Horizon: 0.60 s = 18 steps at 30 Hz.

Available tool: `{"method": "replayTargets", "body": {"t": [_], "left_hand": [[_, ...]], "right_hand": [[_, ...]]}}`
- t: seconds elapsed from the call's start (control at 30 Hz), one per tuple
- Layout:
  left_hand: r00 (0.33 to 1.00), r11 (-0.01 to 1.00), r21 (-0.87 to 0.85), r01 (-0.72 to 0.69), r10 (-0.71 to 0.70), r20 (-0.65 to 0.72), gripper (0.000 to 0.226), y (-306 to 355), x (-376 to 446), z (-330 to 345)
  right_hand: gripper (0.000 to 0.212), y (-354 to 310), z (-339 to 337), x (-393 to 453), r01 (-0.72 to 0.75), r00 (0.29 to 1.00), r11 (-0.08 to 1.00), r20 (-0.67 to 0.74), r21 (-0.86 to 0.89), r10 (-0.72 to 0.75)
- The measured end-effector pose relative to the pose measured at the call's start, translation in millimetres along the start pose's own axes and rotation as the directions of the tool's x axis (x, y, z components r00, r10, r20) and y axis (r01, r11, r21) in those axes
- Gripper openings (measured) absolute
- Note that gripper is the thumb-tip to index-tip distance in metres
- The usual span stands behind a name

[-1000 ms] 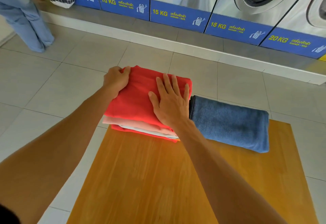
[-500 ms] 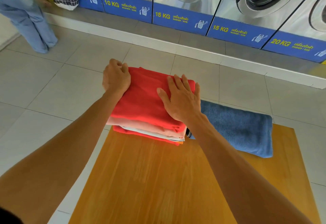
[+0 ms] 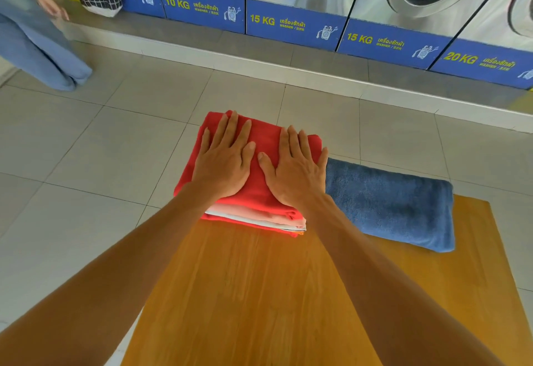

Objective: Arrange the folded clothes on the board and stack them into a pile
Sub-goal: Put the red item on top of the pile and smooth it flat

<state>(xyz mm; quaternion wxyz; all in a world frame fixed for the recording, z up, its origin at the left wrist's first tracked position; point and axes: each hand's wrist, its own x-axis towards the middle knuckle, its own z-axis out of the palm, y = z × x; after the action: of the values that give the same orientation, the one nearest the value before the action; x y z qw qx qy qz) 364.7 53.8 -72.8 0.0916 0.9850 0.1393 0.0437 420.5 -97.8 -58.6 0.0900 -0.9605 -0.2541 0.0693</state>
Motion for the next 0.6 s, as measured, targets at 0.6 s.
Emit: {"method": "replayTargets", "body": {"t": [0.6], "left_hand": [[0.991,0.996,0.018,0.082,-0.083,0.100,0.061,35.8,-2.0,-37.7]], "right_hand": [[0.052,25.0,-54.4,8.9,-0.213,0.952,0.820,-0.075,0.531,0.296]]}}
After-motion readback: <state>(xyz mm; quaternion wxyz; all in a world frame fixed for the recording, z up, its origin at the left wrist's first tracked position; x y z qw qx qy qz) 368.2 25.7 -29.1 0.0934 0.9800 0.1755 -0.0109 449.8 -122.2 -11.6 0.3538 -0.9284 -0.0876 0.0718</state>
